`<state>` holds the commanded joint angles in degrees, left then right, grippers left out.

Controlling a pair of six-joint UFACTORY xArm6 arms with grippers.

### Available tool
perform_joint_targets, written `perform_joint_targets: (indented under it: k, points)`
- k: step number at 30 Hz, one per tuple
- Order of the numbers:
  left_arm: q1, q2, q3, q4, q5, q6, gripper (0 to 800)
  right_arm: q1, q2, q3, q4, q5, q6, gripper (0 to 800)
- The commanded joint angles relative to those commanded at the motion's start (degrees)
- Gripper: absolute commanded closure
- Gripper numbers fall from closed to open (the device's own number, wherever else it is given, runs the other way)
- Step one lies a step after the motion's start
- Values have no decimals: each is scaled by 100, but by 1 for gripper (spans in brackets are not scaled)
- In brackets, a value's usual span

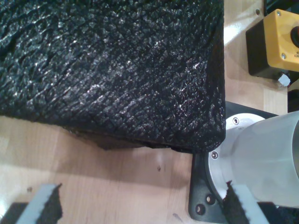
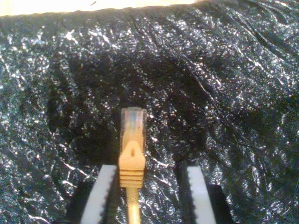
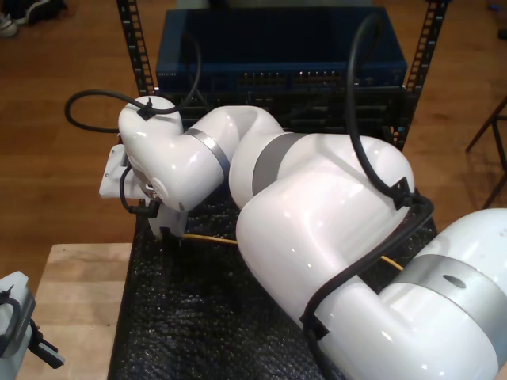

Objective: Grab the cable and plug it in

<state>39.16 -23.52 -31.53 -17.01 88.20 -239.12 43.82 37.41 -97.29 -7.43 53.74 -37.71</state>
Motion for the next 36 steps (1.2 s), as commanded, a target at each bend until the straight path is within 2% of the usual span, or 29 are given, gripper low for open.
perform_joint_targets:
  k: [13,16,19,22,30,36]
  points:
    - [0,0,0,0,0,0,0,9,-26,9,0,9,0,585]
    - [0,0,0,9,0,0,0,18,-26,9,0,9,0,632]
    - [0,0,0,0,0,0,0,79,-26,9,-26,0,0,743]
    - [0,0,0,0,9,0,0,97,-44,9,-88,0,-9,774]
    - [0,9,-18,0,53,9,0,26,-316,70,-62,26,-466,797]
    - [-35,26,-26,0,70,18,0,-132,-501,158,-44,501,-791,797]
